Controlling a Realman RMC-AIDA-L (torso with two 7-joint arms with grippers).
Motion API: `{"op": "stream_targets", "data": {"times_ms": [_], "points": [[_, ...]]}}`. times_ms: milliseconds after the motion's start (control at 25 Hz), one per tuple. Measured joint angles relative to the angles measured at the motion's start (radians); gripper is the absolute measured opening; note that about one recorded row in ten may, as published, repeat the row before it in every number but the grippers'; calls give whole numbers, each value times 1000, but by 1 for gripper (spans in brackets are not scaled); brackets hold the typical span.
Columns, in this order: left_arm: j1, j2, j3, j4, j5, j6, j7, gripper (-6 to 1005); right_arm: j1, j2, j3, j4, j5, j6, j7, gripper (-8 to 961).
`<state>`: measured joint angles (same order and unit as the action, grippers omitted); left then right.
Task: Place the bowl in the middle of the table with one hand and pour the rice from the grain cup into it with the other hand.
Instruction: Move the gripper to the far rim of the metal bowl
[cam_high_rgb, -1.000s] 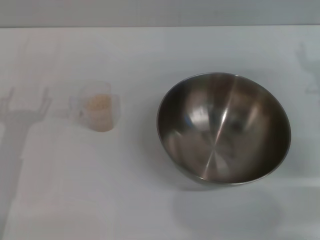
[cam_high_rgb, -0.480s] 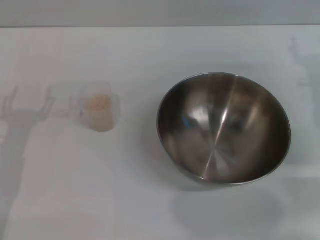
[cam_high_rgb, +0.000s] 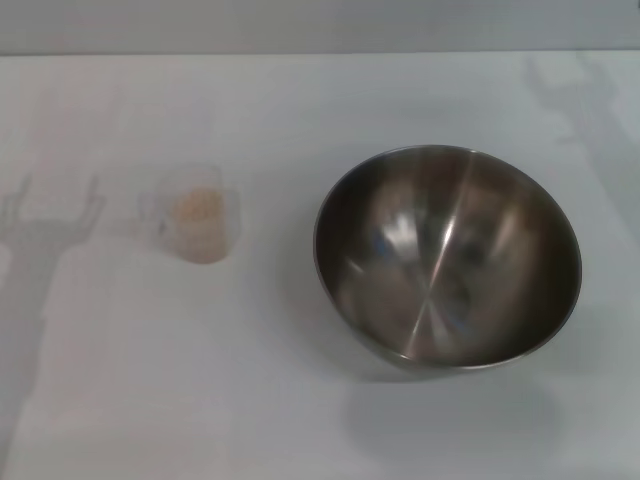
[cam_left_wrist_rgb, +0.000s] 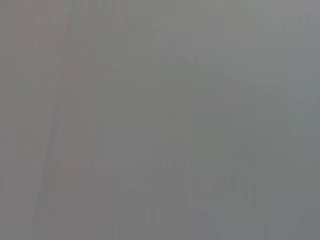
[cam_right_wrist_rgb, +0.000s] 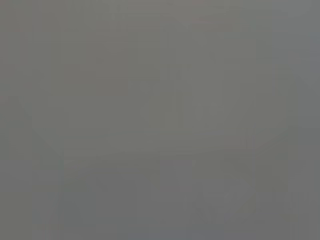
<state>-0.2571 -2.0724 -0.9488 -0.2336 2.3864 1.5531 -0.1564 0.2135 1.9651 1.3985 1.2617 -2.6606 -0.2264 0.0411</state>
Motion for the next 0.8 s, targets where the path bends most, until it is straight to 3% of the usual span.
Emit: {"op": "stream_targets", "data": {"times_ms": [240,400,600,800], "points": [[-1,0,-5,0,-3,-1,0,845,-28,19,118,369,5,674,-17,769],[-4,0,-5,1,-4,-3,1,844,66,31,259,511,25,1131,-52,761],[-6,0,-7,2,-4,-4,2,846,237,44,460,406,118,1515,-180,751],[-7,0,-7,2,-4,-5,3,846,371,38,581,187,118,1681,-303,740]]}}
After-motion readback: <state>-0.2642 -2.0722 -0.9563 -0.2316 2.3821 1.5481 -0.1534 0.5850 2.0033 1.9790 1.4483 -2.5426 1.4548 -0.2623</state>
